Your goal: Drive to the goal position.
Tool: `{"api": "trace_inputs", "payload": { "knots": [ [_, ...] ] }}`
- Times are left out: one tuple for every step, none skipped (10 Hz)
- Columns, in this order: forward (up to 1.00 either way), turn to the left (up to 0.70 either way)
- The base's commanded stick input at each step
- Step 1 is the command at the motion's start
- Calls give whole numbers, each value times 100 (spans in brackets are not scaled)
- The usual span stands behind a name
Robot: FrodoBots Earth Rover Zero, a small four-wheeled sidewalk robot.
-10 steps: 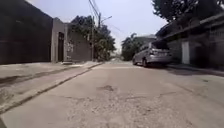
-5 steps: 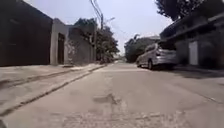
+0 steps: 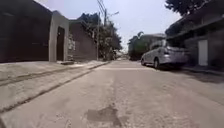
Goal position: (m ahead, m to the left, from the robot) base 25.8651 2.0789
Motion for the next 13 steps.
{"api": "trace_inputs", "payload": {
  "knots": [
    [100, 2],
    [100, 2],
    [100, 2],
    [100, 2],
    [100, 2],
    [100, 2],
    [100, 2],
    [100, 2],
    [100, 2],
    [100, 2],
    [100, 2],
    [100, 2],
    [100, 2]
  ]
}}
